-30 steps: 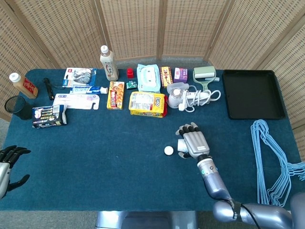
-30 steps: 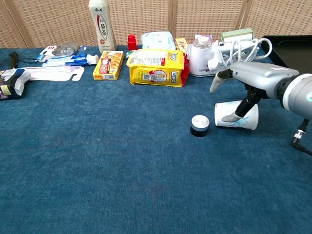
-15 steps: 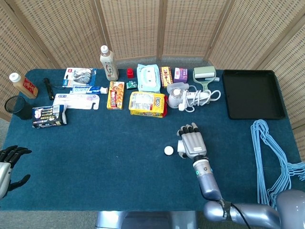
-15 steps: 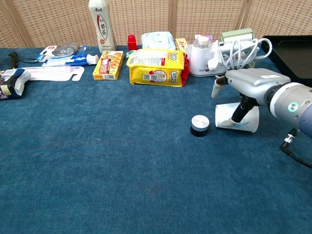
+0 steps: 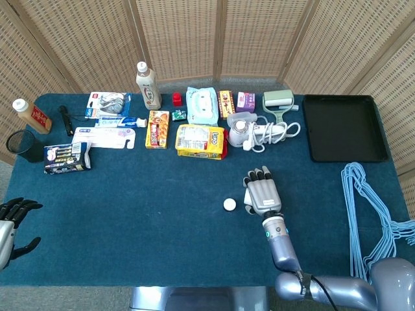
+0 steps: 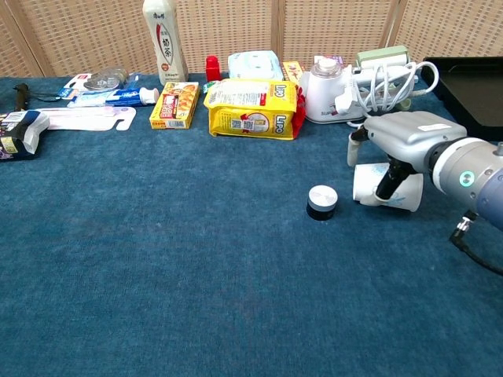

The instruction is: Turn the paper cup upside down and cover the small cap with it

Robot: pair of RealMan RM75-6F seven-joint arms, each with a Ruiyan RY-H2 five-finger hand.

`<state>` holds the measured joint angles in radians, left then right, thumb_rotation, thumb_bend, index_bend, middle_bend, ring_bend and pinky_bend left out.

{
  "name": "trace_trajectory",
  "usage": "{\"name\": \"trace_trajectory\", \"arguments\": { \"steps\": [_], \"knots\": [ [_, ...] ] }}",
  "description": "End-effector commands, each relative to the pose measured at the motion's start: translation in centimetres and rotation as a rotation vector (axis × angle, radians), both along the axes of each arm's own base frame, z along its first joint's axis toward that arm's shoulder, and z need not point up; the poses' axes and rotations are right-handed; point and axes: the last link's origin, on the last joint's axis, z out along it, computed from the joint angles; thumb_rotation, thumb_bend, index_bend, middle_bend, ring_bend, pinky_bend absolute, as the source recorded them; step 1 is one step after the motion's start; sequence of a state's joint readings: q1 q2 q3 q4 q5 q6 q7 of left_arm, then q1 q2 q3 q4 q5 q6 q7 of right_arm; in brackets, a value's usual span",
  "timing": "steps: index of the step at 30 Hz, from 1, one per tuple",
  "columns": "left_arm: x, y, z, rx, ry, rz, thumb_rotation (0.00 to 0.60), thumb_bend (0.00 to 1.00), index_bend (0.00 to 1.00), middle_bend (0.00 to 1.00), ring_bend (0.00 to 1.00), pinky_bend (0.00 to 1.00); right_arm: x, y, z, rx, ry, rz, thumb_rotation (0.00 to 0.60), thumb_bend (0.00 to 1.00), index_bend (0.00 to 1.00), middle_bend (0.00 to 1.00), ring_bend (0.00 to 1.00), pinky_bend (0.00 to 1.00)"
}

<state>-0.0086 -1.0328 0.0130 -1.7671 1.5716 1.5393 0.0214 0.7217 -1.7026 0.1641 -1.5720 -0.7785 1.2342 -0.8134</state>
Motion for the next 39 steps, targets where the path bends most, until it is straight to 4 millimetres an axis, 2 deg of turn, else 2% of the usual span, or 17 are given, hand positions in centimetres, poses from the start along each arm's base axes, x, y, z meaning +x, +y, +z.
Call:
{"name": "trace_trajectory", "arguments": {
  "steps": [1,10,22,37,39],
  "knots": [
    [-0.1,0.0,0.0,0.000,0.001,0.003,0.600,0.18,0.28,0.28,0.17,0.18,-0.1,-0.1,0.1,-0.005,0.007,-0.003,0.562,0.24,0.38,0.21,0.14,0.06],
    [-0.1,0.1,-0.1,-0.003,-0.001,-0.002,0.600,0.18,0.28,0.28,0.17,0.18,-0.1,0.0,0.2,-0.007,0.027,-0.007,0.562,0.24,0.39,0.22,0.14,0.07],
    [-0.1,0.1,0.0,-0.001,-0.001,-0.005,0.600,0.18,0.28,0.28,0.17,0.18,-0.1,0.0,0.8,-0.017,0.002,-0.008,0.559,0.25,0.49,0.25,0.15,0.08],
    [-0.1,0.0,0.1,0.000,0.003,-0.003,0.600,0.18,0.28,0.28,0.17,0.18,1.8,-0.5,3.7,0.052,-0.478,-0.163,0.559,0.25,0.49,0.25,0.16,0.08],
    [0.0,0.0,0.1,0.000,0.004,-0.003,0.600,0.18,0.28,0.28,0.17,0.18,2.1,-0.4,3.9,0.066,-0.586,-0.198,0.561,0.25,0.49,0.26,0.16,0.08]
  ]
}}
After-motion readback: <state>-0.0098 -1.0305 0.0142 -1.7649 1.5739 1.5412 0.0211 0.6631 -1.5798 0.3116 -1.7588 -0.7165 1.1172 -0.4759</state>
